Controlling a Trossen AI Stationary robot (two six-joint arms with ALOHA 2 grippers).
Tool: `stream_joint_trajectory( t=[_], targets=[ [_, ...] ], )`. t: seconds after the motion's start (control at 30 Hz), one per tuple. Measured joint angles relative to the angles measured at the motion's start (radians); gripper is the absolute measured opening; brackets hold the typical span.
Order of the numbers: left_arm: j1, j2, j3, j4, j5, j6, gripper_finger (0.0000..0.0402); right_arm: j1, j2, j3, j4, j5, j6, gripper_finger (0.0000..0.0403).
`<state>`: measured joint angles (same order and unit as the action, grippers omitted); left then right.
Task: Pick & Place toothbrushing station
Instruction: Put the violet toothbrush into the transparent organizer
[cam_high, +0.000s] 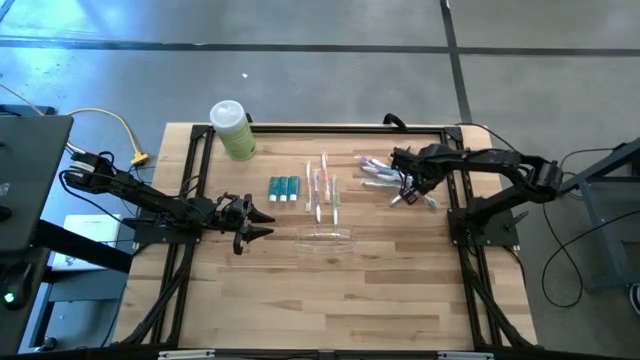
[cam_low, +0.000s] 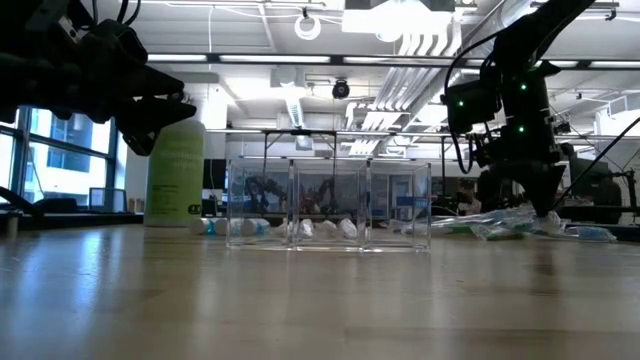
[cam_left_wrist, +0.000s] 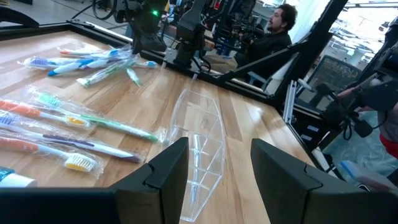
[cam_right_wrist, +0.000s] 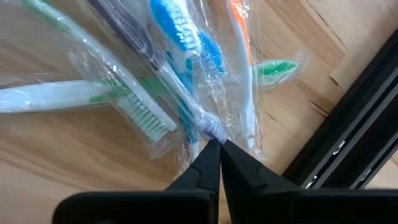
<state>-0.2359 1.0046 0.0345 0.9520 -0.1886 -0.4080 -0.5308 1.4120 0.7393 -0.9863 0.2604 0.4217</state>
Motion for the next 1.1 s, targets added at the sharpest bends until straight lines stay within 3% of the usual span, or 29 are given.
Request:
stream_joint_trajectory(
  t=[0.17, 0.43, 0.73, 0.97, 1.1],
  targets=[
    [0.0, 0.0, 0.0, 0.0, 0.0, 0.0, 0.017, 0.063, 0.0, 0.02, -0.035, 0.003, 0.001, 0.0003],
    [0.0, 0.0, 0.0, 0.0, 0.0, 0.0, 0.017, 0.201, 0.0, 0.095, -0.241, 0.106, 0.124, 0.0003],
    [0.0, 0.0, 0.0, -0.001, 0.001, 0.0, 0.017, 0.446, 0.0, 0.25, -0.421, 0.192, 0.257, 0.0003],
    [0.0, 0.0, 0.0, -0.001, 0.002, -0.001, 0.017, 0.68, 0.0, 0.405, -0.468, 0.33, 0.282, 0.0003],
    [0.0, 0.0, 0.0, -0.001, 0.002, -0.007, 0.017, 0.8, 0.0, 0.467, -0.424, 0.47, 0.225, 0.0003]
  ],
)
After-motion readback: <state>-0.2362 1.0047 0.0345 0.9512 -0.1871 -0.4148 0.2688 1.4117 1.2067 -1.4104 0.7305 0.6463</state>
